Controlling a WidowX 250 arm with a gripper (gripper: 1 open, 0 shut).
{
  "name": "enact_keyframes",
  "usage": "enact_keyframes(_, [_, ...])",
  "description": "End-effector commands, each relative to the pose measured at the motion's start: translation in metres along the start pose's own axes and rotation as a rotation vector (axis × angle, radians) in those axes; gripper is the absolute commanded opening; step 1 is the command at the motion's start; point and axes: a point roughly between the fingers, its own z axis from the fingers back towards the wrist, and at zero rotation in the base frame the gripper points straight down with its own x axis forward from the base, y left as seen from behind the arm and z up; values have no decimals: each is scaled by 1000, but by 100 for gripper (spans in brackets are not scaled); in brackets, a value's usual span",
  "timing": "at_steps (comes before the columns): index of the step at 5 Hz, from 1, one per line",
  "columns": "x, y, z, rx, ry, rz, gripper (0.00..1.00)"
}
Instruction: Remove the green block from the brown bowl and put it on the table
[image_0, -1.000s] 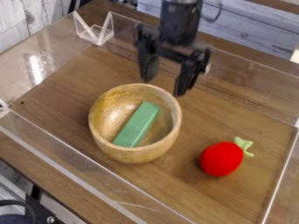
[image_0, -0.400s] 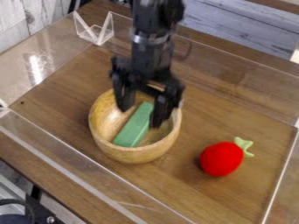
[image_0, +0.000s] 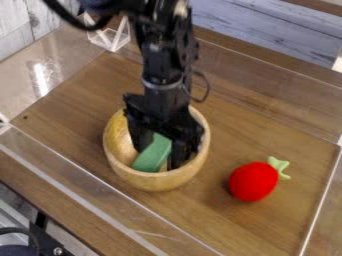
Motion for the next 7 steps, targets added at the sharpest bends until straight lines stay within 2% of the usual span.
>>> enact_keyframes(1, [2, 3, -2, -2, -26, -39, 100])
enact_keyframes(2, [2, 4, -7, 2, -30, -68, 100])
enact_keyframes(4, [13, 9, -4, -2, -42, -146, 100])
enact_keyframes(6, [30, 47, 15, -13, -52, -139, 100])
enact_keyframes(7, [40, 47, 21, -10, -63, -93, 100])
